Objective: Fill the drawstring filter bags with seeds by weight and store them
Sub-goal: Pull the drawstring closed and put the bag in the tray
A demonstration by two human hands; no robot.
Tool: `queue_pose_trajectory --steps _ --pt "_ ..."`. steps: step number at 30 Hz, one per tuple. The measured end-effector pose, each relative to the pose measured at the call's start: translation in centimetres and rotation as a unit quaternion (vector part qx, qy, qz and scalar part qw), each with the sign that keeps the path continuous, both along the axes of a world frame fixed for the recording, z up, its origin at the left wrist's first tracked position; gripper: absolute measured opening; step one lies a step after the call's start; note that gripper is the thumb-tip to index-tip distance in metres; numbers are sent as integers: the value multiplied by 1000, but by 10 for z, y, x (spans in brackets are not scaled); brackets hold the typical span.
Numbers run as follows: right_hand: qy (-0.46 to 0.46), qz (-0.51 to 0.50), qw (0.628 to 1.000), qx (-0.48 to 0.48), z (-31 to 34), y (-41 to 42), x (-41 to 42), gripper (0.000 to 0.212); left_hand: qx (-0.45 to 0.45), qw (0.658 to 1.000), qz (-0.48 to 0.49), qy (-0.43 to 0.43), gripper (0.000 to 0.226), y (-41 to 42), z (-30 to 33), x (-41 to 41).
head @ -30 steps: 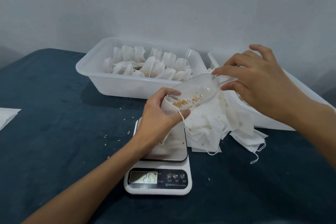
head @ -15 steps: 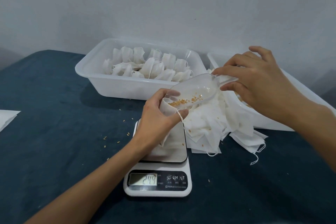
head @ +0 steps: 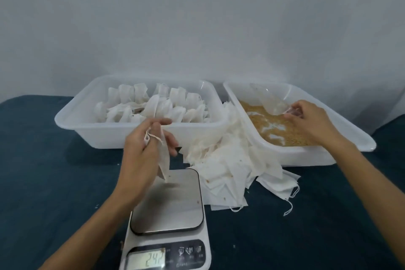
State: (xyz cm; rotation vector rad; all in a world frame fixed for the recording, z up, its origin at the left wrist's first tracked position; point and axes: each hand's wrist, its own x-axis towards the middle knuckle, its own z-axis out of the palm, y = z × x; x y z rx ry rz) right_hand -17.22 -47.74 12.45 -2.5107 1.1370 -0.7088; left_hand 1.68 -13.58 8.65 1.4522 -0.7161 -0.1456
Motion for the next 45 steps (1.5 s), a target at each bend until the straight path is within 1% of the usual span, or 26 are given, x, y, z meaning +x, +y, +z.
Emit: queue_pose_trajectory --steps 3,6,8,10,12,14,17,19,21,22,24,26,28,30,32,35,37,39,40,41,42,43,44,45 --pt "42 -59 997 16 -11 -21 -4 20 50 997 41 -31 38 -14 27 31" --pt "122 -80 989 35 -19 -30 1 24 105 990 55 -74 42 -42 52 72" --pt "174 -80 980 57 -22 -32 3 24 155 974 89 -142 40 -64 61 105" --pt "194 -77 976 56 -23 -34 3 21 199 950 141 -196 38 -80 66 140" --pt "195 -71 977 48 -24 -35 2 18 222 938 189 -188 36 -88 68 173" --pt "195 -64 978 47 -24 -34 2 17 234 935 210 -161 35 -92 66 199" --pt "194 -62 977 57 -23 -31 1 16 258 934 203 -139 37 -100 57 220" --pt "189 -62 978 61 -24 -32 1 19 264 937 190 -131 36 -110 50 226" --pt "183 -61 979 63 -26 -33 0 22 273 936 174 -139 34 -124 45 228" --pt "179 -59 980 63 -26 -34 0 24 292 930 163 -151 34 -131 43 227" --pt "176 -55 981 64 -26 -34 0 25 362 905 132 -180 34 -143 38 227" --pt "176 -54 981 62 -26 -33 -1 25 436 869 102 -212 37 -151 33 229" --pt "174 -54 981 61 -26 -33 -1 24 473 841 101 -243 40 -154 30 236" --pt "168 -58 982 63 -27 -32 -1 23 487 827 113 -258 44 -156 29 243" --pt "167 -61 982 69 -27 -32 -1 23 498 822 115 -250 45 -158 29 246" --pt "166 -60 982 69 -27 -31 -2 22 497 827 126 -229 43 -159 29 243" --pt "164 -60 982 69 -27 -31 -3 22 462 837 175 -236 48 -157 33 232" --pt "162 -62 982 73 -27 -31 -3 24 377 845 232 -299 43 -152 41 208" --pt "163 -62 982 75 -27 -30 -3 24 315 852 246 -338 37 -148 46 191" --pt "166 -62 981 76 -26 -29 -3 24 247 861 241 -374 31 -144 52 170" --pt "171 -61 981 75 -25 -28 -2 24 184 872 212 -402 24 -138 55 144" --pt "177 -59 980 74 -25 -28 -2 25 136 881 161 -424 16 -132 57 115" --pt "184 -59 978 73 -24 -27 -2 25 112 882 92 -448 11 -125 57 85" --pt "193 -60 977 72 -24 -27 -1 24 113 874 18 -472 11 -119 53 56"
